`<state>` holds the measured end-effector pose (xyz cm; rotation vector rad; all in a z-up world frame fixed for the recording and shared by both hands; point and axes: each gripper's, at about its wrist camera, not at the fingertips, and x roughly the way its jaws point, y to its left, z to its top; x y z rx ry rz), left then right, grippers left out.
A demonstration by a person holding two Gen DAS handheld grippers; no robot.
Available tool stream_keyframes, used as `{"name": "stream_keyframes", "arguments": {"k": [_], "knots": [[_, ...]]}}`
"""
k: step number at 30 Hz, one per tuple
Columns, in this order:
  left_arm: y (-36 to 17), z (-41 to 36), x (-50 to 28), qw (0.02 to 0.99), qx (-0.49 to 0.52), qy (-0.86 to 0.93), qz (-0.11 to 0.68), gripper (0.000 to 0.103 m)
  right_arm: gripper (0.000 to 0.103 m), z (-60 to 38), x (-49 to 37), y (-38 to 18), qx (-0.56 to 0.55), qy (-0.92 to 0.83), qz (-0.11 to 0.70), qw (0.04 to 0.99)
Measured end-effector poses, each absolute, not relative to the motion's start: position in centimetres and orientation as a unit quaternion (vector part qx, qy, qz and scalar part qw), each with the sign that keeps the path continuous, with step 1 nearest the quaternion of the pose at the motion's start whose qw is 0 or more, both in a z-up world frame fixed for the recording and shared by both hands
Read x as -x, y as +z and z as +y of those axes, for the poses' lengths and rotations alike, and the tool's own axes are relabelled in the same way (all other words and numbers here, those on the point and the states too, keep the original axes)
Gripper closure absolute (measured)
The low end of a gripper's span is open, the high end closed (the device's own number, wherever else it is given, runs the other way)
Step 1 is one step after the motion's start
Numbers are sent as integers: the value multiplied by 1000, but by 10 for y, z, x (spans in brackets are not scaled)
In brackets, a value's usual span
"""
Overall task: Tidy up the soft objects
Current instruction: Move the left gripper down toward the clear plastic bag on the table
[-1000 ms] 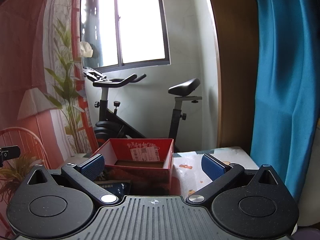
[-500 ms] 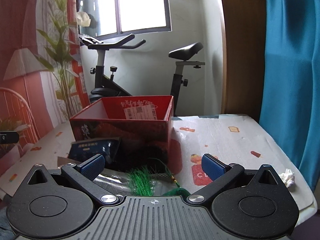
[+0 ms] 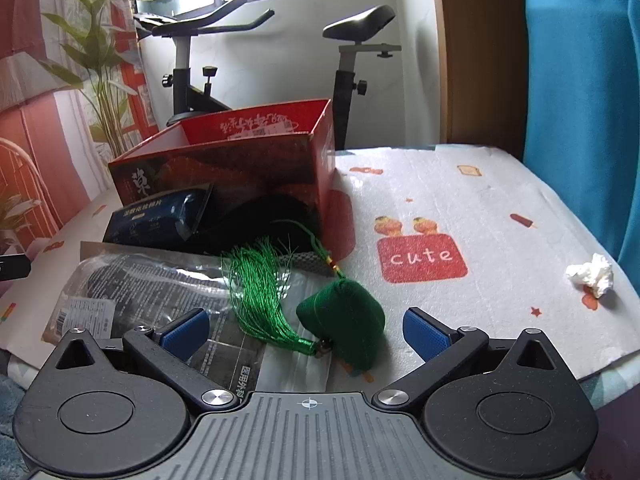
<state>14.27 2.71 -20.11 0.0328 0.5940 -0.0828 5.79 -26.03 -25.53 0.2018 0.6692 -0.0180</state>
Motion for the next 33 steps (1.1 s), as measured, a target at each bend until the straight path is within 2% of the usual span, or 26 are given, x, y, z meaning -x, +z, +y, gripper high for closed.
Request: {"name": "stream_keyframes", "arguments": {"k": [3, 6, 13, 22, 25, 28, 33], "knots": [[-212, 27, -150, 950, -11, -44, 308, 0, 1, -257, -65, -266, -100, 5, 351, 931], [-221, 26, -157, 946, -14, -41, 322, 0, 9, -255, -74, -275, -107, 16, 372, 922], [-237, 22, -171, 937, -17, -40, 346, 0, 9, -256, -85, -289, -134, 41, 407, 903], [-253, 15, -183, 928, -13, -61, 366, 1, 18, -262, -95, -302, -162, 56, 433, 885], [-256, 13, -185, 927, -14, -66, 369, 3, 18, -263, -101, -306, -171, 63, 443, 878], [-258, 14, -189, 924, -8, -66, 376, 12, 17, -263, -105, -309, -172, 67, 445, 876], [-260, 16, -196, 921, 6, -72, 384, 13, 15, -262, -113, -309, -169, 77, 445, 876]]}}
